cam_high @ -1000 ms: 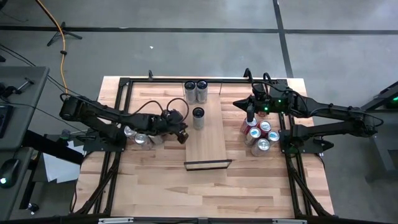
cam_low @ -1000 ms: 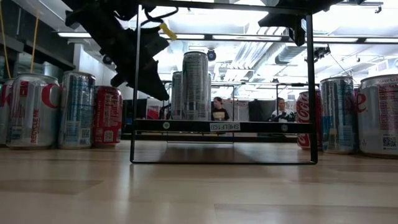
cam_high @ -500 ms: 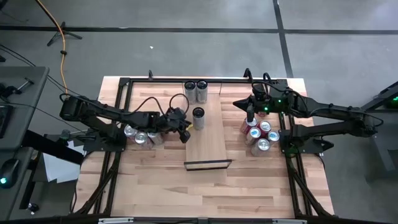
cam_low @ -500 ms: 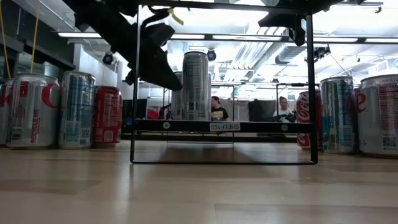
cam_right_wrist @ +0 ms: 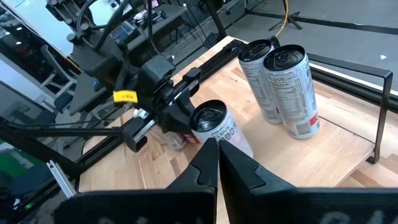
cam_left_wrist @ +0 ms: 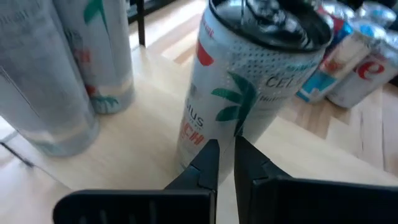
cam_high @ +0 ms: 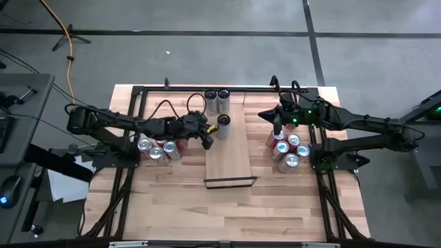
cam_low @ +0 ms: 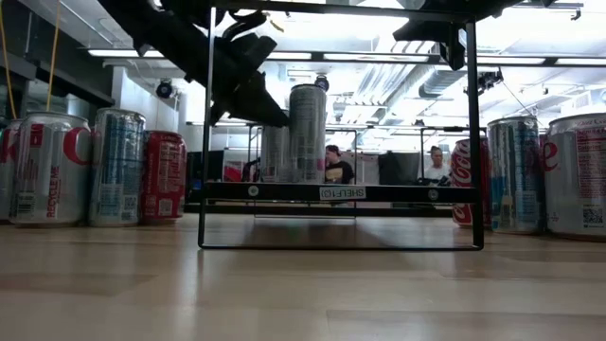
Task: Place canned beverage on shelf
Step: Put the white/pink soda can on the shelf aligned with the other white/pink soda cans
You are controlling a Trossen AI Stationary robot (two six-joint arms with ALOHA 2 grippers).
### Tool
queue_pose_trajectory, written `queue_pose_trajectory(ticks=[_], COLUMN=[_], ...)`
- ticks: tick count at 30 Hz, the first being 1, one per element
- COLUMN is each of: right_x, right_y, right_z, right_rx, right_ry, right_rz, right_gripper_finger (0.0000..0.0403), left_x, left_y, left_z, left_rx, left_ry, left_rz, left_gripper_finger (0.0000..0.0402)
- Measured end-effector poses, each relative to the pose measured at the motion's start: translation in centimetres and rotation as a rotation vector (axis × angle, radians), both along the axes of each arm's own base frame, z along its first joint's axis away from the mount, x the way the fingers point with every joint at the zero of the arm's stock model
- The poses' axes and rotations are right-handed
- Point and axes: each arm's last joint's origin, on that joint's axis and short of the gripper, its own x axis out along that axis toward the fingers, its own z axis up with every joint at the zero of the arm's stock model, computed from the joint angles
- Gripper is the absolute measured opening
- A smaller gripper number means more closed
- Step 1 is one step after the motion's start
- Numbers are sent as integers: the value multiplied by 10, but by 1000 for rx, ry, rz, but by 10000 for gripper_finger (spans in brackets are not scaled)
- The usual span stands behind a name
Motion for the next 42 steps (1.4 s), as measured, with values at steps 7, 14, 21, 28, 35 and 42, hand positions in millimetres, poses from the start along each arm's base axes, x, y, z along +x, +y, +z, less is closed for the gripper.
queue_pose_trajectory(ticks=[7,14,21,28,35,42], right_x=[0,0,0,12,59,95], right_y=[0,-1,-1,1,24,44], right_z=[0,0,2,-3,-33,-78], right_rx=[-3,-7,-11,97,239,373], right_ry=[0,1,-15,-29,25,125], right_rz=[-9,-23,-42,-4,67,-68], right_gripper_finger=[1,1,1,0,0,0], left_x=[10,19,27,-4,-60,-106], left_y=[17,32,51,55,36,21], left_z=[-5,-4,5,52,116,155], left_rx=[-21,-5,39,109,162,220], left_ry=[-82,-109,-86,-55,-235,-410], left_rz=[-2,26,22,21,88,160], left_gripper_finger=[0,0,0,0,0,0])
